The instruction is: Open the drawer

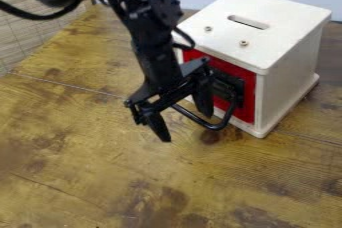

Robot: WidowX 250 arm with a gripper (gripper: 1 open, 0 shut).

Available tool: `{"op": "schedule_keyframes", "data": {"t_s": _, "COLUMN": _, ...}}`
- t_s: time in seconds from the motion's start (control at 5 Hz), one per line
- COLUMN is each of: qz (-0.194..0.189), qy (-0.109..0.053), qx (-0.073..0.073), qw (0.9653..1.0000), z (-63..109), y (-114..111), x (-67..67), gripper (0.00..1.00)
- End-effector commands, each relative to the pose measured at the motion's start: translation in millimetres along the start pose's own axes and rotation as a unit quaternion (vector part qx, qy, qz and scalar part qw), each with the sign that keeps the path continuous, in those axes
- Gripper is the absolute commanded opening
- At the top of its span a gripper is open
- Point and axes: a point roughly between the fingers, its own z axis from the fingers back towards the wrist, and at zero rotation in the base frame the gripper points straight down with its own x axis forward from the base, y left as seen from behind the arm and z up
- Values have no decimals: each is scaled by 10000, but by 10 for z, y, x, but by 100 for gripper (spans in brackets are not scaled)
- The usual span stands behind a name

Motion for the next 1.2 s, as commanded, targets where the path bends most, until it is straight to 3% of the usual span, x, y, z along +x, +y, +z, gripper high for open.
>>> {"op": "schedule_keyframes", "data": {"t_s": 0.0, "qz": 205, "qy": -369, "qx": -423, "qw": 9982, "z": 204, "y": -120, "x": -72, "gripper": 0}}
{"op": "schedule_keyframes", "data": {"t_s": 0.2, "qz": 746, "qy": -451, "qx": -363, "qw": 9955, "z": 143, "y": -103, "x": -26, "gripper": 100}}
{"op": "schedule_keyframes", "data": {"t_s": 0.4, "qz": 1300, "qy": -550, "qx": -294, "qw": 9896, "z": 86, "y": -66, "x": 12, "gripper": 100}}
{"op": "schedule_keyframes", "data": {"t_s": 1.0, "qz": 1042, "qy": -682, "qx": -281, "qw": 9918, "z": -63, "y": 125, "x": 288, "gripper": 100}}
